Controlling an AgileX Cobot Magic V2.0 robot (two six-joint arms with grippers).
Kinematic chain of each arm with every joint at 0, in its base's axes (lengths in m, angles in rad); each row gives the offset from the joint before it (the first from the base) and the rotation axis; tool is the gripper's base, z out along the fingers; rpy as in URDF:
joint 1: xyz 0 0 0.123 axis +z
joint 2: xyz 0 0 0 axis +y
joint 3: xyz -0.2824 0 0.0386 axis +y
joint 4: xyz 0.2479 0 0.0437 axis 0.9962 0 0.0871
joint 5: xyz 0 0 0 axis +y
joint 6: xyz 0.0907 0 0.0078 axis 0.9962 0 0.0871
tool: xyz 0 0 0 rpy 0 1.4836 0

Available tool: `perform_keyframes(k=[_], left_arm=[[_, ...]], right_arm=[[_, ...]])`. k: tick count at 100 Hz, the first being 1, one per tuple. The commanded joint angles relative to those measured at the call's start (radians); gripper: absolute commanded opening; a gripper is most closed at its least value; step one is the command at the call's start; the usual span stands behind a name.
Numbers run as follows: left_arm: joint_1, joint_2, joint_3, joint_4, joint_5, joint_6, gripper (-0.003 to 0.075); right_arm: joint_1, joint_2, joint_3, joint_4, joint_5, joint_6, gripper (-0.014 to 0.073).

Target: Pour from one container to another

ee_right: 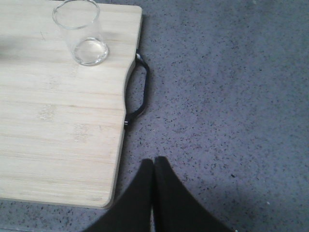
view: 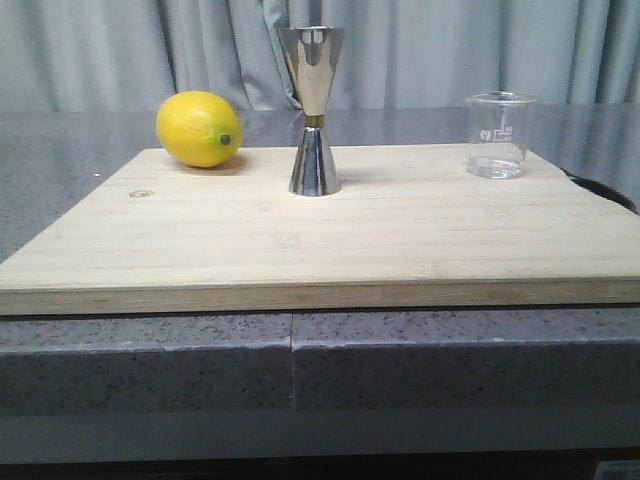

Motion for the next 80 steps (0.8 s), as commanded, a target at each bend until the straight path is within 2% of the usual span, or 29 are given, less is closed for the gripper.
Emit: perform_keyframes(k=[1,64,74,80], left_arm=[[0.002,-0.022,0.020,-0.015,-0.090,-0.001,-0.0021],[0.002,-0.022,0.020,-0.015,-0.090,-0.001,-0.0021],[0.002,-0.022,0.020,-0.015,-0.090,-0.001,-0.0021],[0.002,-0.022,0.020,-0.015,-0.090,-0.001,-0.0021]], right_arm=[[0.000,-0.002,-0.038,-0.021,-0.061,-0.001,-0.0065],[-0.009,-0.038,-0.020,-0.021,-0.063,-0.001,-0.0065],[-0.062,-0.124,0.045,-0.033,-0.116,-0.001,-0.0065],[-0.115,-0.199,0.110,-0.028,-0.217,-0.001,-0.0065]])
